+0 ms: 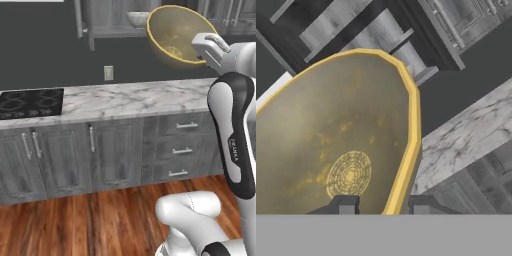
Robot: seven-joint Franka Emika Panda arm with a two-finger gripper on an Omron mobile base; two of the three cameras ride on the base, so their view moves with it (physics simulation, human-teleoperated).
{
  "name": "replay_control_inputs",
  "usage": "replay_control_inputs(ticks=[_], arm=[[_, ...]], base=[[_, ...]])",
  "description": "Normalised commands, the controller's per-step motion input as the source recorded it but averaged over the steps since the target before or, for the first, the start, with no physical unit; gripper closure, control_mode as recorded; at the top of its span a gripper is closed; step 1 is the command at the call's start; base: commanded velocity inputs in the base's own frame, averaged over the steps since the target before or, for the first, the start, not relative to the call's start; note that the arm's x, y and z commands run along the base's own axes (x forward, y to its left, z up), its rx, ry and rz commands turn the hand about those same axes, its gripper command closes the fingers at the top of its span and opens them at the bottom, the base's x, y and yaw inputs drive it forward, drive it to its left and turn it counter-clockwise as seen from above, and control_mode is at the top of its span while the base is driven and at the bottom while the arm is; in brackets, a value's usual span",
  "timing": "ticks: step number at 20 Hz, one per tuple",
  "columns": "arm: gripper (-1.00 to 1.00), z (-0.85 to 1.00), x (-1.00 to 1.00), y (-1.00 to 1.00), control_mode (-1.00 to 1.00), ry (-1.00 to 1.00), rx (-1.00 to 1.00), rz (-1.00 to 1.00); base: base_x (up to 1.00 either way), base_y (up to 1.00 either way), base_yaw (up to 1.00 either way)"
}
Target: Pick up the bowls from the cabinet and place each bowl in front of a stool on the dining counter.
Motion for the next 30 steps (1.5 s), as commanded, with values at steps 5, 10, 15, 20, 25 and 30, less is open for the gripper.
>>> replay_control_inputs(ticks=[5,10,15,20,25,30], arm=[[1.00,0.00,0.00,0.00,1.00,0.00,0.00,0.00],[1.00,0.00,0.00,0.00,1.00,0.00,0.00,0.00],[1.00,0.00,0.00,0.00,1.00,0.00,0.00,0.00],[1.00,0.00,0.00,0.00,1.00,0.00,0.00,0.00],[1.00,0.00,0.00,0.00,1.00,0.00,0.00,0.00],[1.00,0.00,0.00,0.00,1.00,0.00,0.00,0.00]], base=[[-1.00,0.00,0.11],[-0.67,0.00,0.40],[-0.31,0.00,0.55],[-0.23,0.00,0.62],[-0.20,0.00,0.69],[-0.47,-0.01,0.67]])
